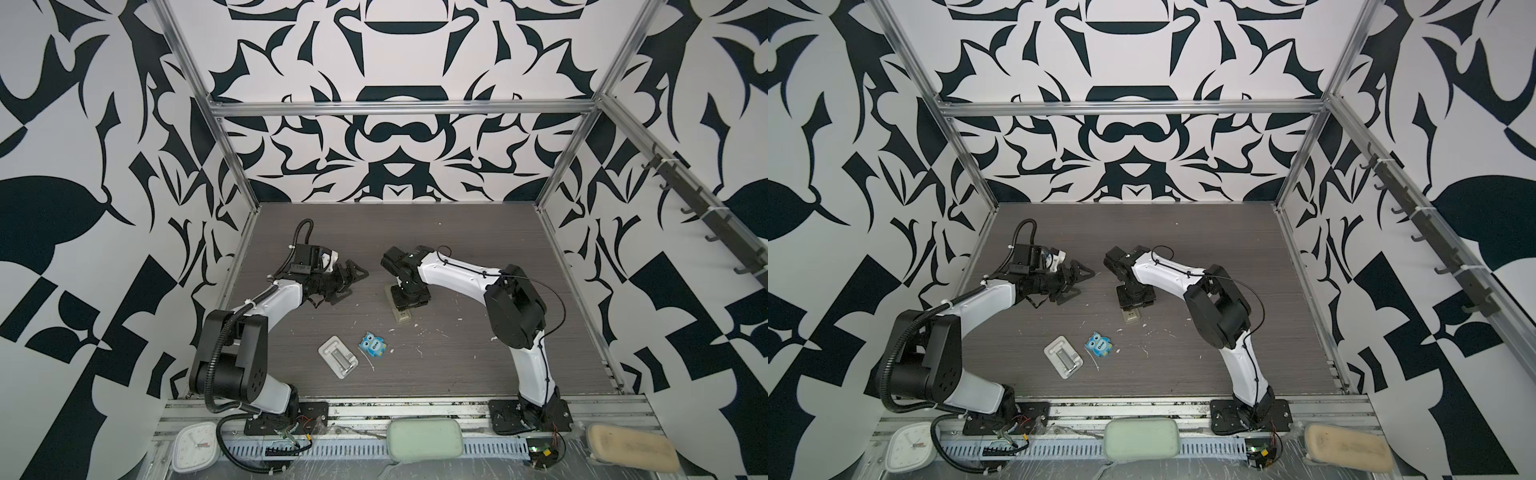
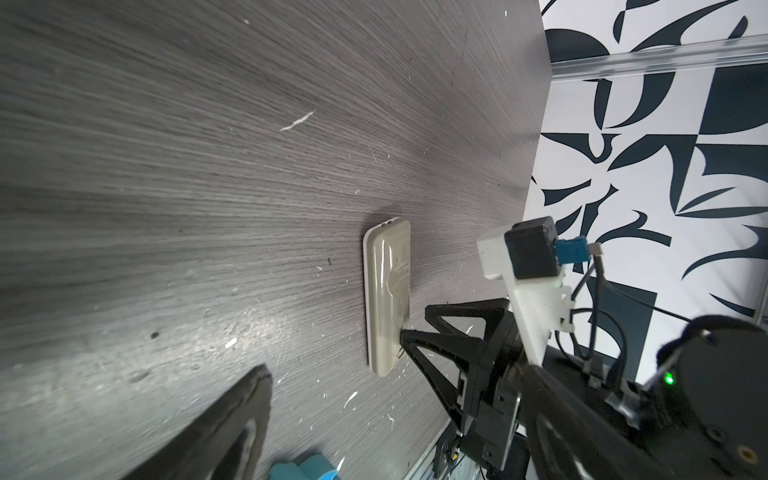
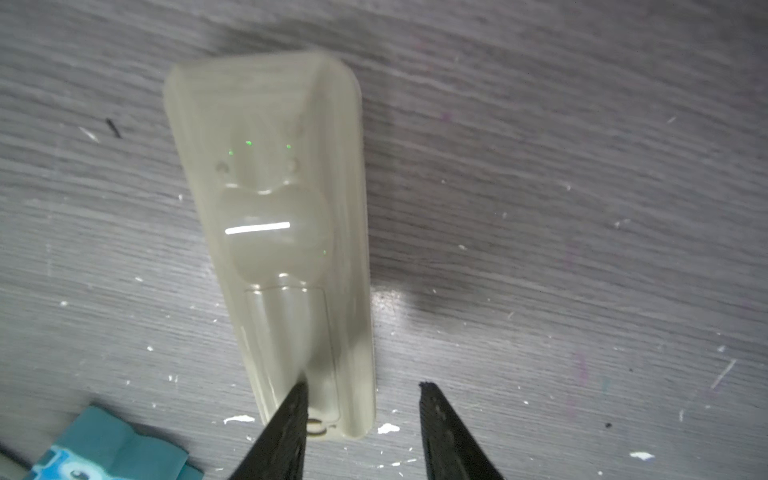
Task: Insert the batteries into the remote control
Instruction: 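Open the right gripper off the seated cover and lift it away, then grasp the beige remote with the right gripper and lift it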
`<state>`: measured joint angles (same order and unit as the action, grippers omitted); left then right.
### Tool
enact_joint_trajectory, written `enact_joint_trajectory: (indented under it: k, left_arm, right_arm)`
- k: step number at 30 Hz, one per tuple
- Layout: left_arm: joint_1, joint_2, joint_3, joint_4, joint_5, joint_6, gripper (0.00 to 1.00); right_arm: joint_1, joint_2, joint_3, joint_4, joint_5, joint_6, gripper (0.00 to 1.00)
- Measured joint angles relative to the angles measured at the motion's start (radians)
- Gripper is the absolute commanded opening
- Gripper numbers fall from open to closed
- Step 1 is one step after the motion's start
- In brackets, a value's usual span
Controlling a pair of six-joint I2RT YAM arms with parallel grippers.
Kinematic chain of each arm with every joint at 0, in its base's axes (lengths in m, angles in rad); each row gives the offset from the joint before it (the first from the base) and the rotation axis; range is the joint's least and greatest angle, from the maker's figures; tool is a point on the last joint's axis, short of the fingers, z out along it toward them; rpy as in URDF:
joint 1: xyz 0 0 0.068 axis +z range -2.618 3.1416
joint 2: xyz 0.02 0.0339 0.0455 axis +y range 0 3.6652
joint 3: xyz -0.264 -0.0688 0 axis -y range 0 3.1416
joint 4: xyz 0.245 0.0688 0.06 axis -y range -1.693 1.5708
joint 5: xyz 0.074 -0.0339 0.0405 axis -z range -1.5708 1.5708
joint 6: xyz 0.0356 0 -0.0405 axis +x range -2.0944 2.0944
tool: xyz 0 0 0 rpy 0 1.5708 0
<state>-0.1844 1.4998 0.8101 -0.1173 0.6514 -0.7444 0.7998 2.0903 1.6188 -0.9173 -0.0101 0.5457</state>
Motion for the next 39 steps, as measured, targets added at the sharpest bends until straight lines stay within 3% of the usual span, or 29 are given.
enact_joint_trajectory:
  k: [7,14,21,39]
  left_arm:
    - [0.000,-0.003,-0.001,0.000,-0.001,0.000,0.96]
    - [0.000,-0.003,-0.001,-0.001,0.000,-0.001,0.97]
    - [0.000,-0.004,-0.001,-0.006,0.002,-0.004,0.97]
    - [0.010,-0.103,-0.038,-0.085,0.008,0.005,0.99]
  right_arm:
    - [-0.005,-0.014,-0.024,0.024,-0.009,0.001,0.48]
    - [0.003,-0.008,0.024,-0.027,0.027,-0.008,0.65]
    - [0.024,-0.008,0.103,-0.044,0.040,-0.018,0.74]
    - [0.029,0.050,0.007,0.019,0.000,-0.026,0.76]
